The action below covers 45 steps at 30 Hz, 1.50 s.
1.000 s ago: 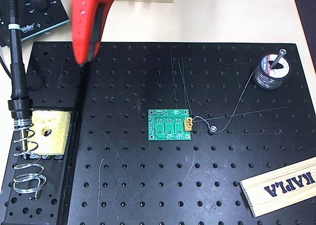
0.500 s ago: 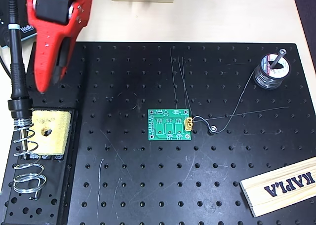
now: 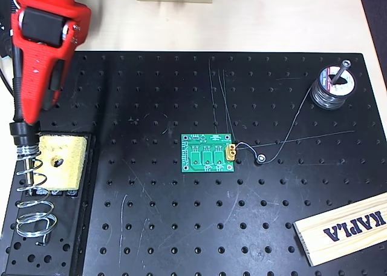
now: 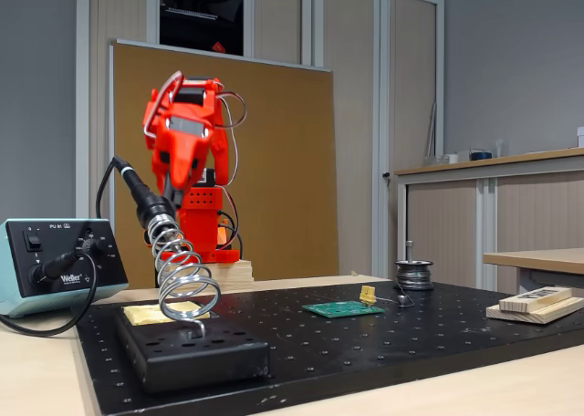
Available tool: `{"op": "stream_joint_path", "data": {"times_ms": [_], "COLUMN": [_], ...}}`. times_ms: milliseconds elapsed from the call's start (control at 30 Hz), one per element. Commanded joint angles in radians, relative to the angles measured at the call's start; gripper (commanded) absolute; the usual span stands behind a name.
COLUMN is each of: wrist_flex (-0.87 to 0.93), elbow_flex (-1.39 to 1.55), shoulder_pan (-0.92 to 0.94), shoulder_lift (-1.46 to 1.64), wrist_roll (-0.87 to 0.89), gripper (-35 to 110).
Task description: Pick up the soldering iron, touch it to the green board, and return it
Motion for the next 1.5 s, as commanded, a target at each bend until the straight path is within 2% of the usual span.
{"op": "stream_joint_path", "data": {"times_ms": [0,567,1333,1467], "wrist_flex": [0.006,0.012,0.026,0.026], "elbow_flex": [-0.015,-0.011,-0.104,-0.143], "shoulder_pan": [0.035,0.091,0.051,0.048], "shoulder_lift": [0.021,0.034,-0.054,-0.083], "wrist_roll": [-0.032,-0.091,-0.041,-0.023], "gripper": [21,16,15,11]}}
